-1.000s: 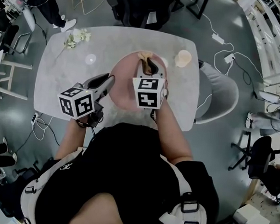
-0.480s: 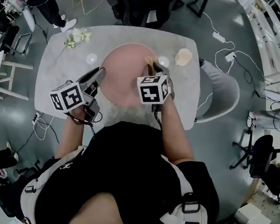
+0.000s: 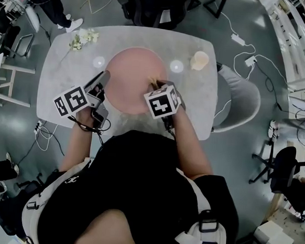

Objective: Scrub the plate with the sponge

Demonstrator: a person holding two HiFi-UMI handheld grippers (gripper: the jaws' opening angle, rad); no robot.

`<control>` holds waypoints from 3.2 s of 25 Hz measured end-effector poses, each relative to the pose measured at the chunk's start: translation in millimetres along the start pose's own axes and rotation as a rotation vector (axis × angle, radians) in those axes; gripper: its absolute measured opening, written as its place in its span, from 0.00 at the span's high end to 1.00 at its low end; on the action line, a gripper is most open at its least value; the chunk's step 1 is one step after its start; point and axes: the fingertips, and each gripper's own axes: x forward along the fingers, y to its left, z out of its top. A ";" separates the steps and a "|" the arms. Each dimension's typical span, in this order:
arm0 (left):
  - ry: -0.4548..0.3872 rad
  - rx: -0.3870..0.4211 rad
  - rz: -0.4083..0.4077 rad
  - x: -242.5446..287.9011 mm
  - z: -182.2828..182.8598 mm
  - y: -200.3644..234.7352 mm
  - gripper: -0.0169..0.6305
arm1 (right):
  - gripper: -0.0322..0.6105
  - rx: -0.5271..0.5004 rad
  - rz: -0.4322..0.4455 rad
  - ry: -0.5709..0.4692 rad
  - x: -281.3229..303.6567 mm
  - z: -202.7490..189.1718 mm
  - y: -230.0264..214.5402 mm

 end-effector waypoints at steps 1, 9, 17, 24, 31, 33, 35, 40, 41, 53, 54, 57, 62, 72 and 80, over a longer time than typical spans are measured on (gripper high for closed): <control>-0.005 -0.002 0.006 0.4 -0.1 1.7 0.85 | 0.84 -0.005 0.021 0.010 0.9 -3.1 6.5; -0.023 -0.028 0.028 5.2 -0.9 12.0 0.85 | 0.84 0.035 0.195 0.029 -0.7 -10.6 52.2; 0.011 -0.003 -0.022 12.7 -12.8 -6.1 0.85 | 0.84 0.190 0.476 -0.030 -16.0 15.1 95.8; 0.090 0.110 -0.074 21.1 -30.7 -29.8 0.85 | 0.84 0.097 0.380 -0.113 -22.3 45.0 92.4; 0.152 0.270 -0.114 20.7 -34.1 -45.4 0.85 | 0.84 -0.017 0.115 -0.230 -29.5 66.6 52.8; 0.171 0.296 -0.130 19.0 -38.1 -48.9 0.85 | 0.84 -0.020 0.075 -0.247 -31.6 70.6 40.4; 0.187 0.320 -0.137 18.4 -42.3 -51.0 0.85 | 0.84 -0.011 0.057 -0.251 -32.0 71.5 28.3; 0.192 0.278 -0.163 18.2 -46.4 -53.1 0.85 | 0.84 0.064 -0.010 -0.249 -32.5 66.1 -4.5; 0.188 0.263 -0.168 17.2 -46.3 -52.5 0.85 | 0.84 0.078 -0.022 -0.245 -32.2 63.6 -9.4; 0.115 0.138 -0.123 11.6 -27.7 -30.0 0.85 | 0.84 0.165 -0.063 -0.189 -11.9 21.5 -37.4; 0.107 0.124 -0.116 11.3 -26.1 -28.3 0.85 | 0.84 0.172 -0.068 -0.177 -10.1 15.9 -38.3; 0.077 0.085 -0.094 11.0 -20.4 -23.6 0.85 | 0.84 0.184 -0.065 -0.135 -5.8 -0.2 -35.0; 0.062 0.050 -0.061 12.0 -20.0 -13.5 0.85 | 0.84 0.165 -0.008 -0.083 1.7 -19.3 -9.2; 0.104 0.065 -0.086 19.6 -33.0 -23.4 0.84 | 0.84 0.045 0.161 -0.164 -10.1 13.4 51.1; 0.138 0.130 -0.107 26.0 -44.1 -37.5 0.84 | 0.84 0.077 0.181 -0.229 -19.3 46.4 41.8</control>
